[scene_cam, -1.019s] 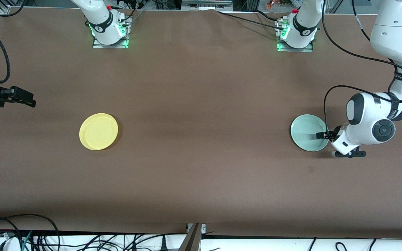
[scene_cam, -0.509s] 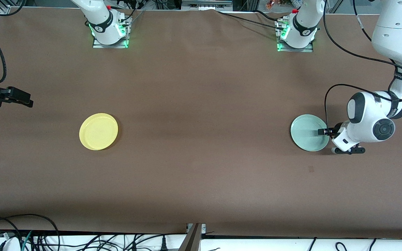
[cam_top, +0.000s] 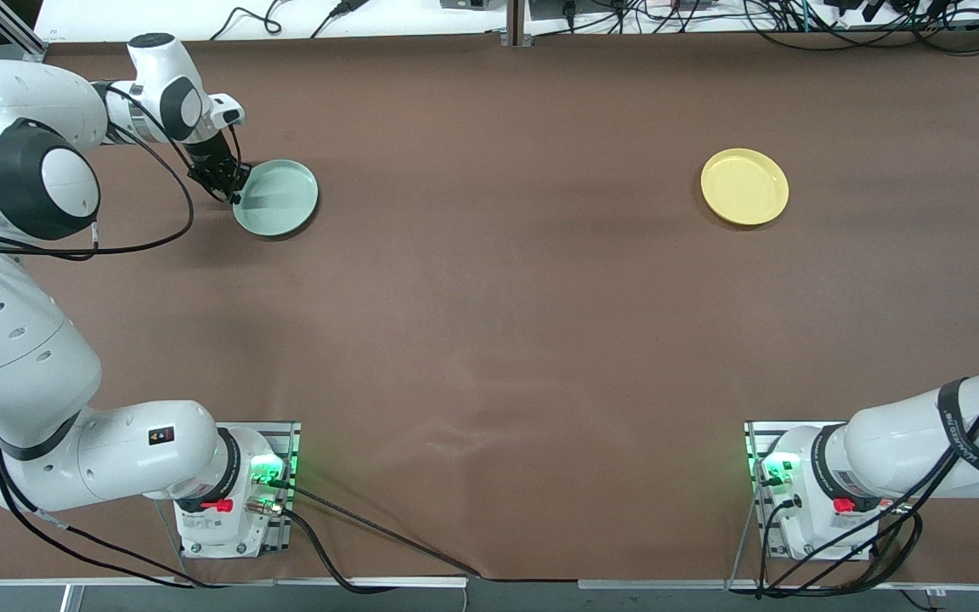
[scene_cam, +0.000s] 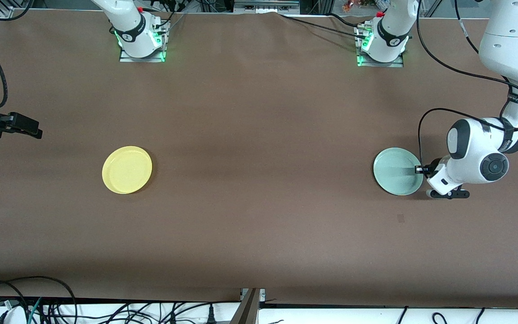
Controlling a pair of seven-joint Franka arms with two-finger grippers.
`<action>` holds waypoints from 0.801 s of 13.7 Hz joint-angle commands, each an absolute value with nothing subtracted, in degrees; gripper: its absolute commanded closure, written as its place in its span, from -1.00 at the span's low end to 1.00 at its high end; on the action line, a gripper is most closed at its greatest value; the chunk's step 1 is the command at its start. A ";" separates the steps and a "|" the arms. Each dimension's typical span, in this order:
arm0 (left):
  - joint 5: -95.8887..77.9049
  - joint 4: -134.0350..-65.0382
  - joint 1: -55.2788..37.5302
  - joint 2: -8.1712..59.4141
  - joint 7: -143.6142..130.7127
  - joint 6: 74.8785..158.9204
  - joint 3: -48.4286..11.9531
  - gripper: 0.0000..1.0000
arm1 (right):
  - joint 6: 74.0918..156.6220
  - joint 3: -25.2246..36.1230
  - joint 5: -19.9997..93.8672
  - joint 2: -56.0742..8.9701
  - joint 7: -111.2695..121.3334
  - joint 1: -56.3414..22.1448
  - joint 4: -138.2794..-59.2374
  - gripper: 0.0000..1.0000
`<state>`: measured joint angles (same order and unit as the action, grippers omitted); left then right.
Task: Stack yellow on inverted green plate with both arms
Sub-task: 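Close the left gripper on the green plate rim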
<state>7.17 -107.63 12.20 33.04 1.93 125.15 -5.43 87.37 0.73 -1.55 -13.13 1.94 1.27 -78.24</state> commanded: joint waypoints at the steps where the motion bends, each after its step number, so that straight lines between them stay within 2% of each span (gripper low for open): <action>1: 8.61 -108.37 12.83 32.26 2.81 125.60 -5.98 1.00 | 86.66 0.35 -1.06 -14.59 2.29 1.76 -77.26 -1.00; 5: 8.00 -105.31 11.17 29.36 0.45 119.29 -7.63 1.00 | 86.66 0.35 -1.41 -15.29 2.11 1.41 -77.34 -1.00; 7: 8.61 -100.49 10.29 28.83 -3.23 111.40 -9.92 1.00 | 86.75 0.35 -1.41 -15.82 1.93 1.41 -77.61 -1.00; 11: 9.75 -91.34 3.80 28.83 -8.51 99.26 -9.93 1.00 | 87.28 0.35 -1.67 -16.96 1.50 1.49 -77.61 -1.00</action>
<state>7.25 -95.95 7.00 28.43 -5.29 104.62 -10.44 87.38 0.70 -1.57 -16.19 1.93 1.23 -78.25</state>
